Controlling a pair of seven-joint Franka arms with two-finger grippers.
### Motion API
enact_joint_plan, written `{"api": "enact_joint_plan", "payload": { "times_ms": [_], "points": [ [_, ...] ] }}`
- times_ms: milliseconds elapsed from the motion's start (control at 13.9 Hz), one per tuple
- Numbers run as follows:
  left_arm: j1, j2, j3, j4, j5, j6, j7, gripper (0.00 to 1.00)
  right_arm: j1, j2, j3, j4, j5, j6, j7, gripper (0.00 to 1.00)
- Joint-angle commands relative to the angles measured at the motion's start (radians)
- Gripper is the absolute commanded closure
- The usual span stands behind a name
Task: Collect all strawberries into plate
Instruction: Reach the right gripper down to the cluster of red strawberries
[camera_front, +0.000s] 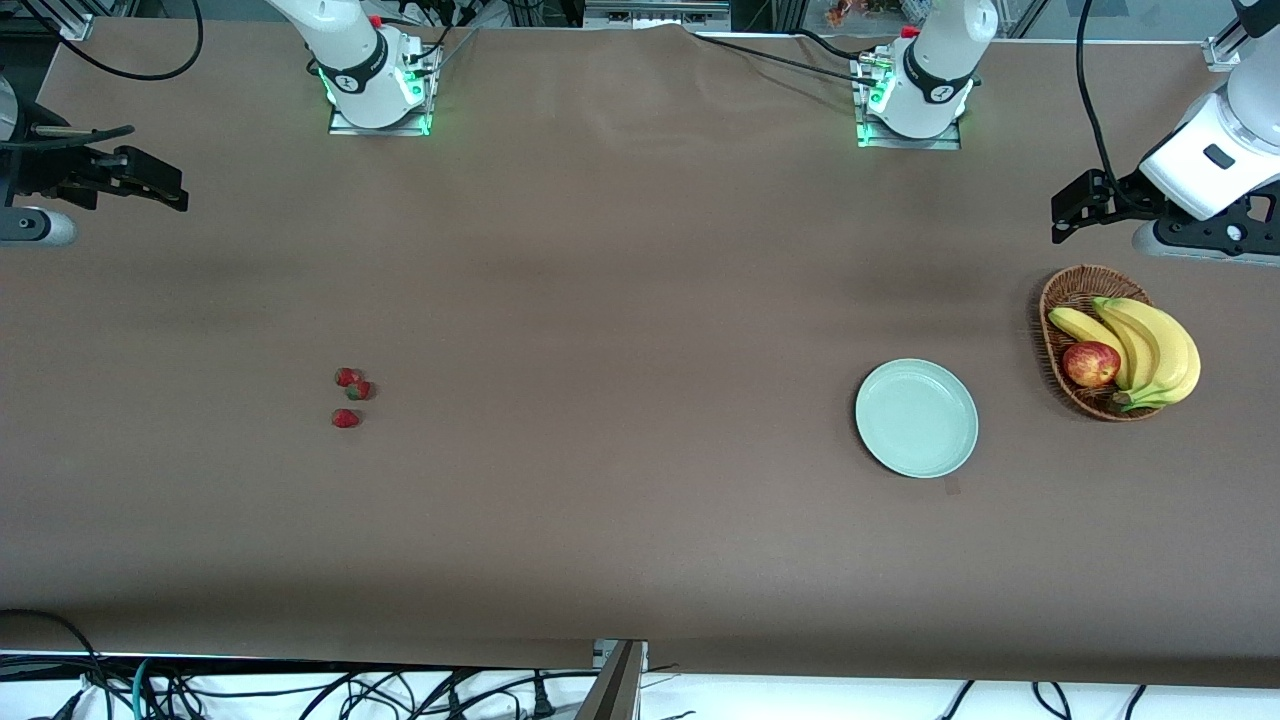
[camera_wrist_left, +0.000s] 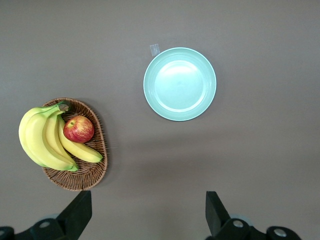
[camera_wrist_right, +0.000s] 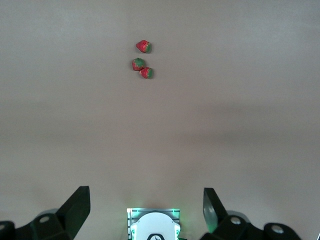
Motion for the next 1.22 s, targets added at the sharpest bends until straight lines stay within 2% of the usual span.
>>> {"api": "enact_joint_plan", "payload": {
  "times_ms": [0, 359, 575, 791, 1150],
  "points": [
    [0.008, -0.009, -0.003, 0.002, -0.017, -0.009, 0.005, 0.0, -0.015, 0.001, 0.015, 0.012, 0.005, 0.0, -0.01, 0.0],
    [0.008, -0.011, -0.004, 0.001, -0.02, -0.015, 0.005, 0.0, -0.015, 0.018, 0.015, 0.012, 0.005, 0.011, -0.002, 0.0],
    [0.008, -0.011, -0.003, 0.002, -0.018, -0.014, 0.006, 0.0, -0.006, 0.079, 0.015, 0.007, 0.0, 0.067, -0.003, 0.0],
    [0.005, -0.009, -0.004, 0.004, -0.015, -0.009, 0.005, 0.0, 0.0, 0.216, 0.015, 0.01, 0.003, 0.173, -0.003, 0.0],
    [0.007, -0.009, -0.004, 0.004, -0.015, -0.014, 0.015, 0.0, 0.001, 0.388, 0.015, 0.001, 0.008, 0.375, -0.002, 0.0]
  ]
}}
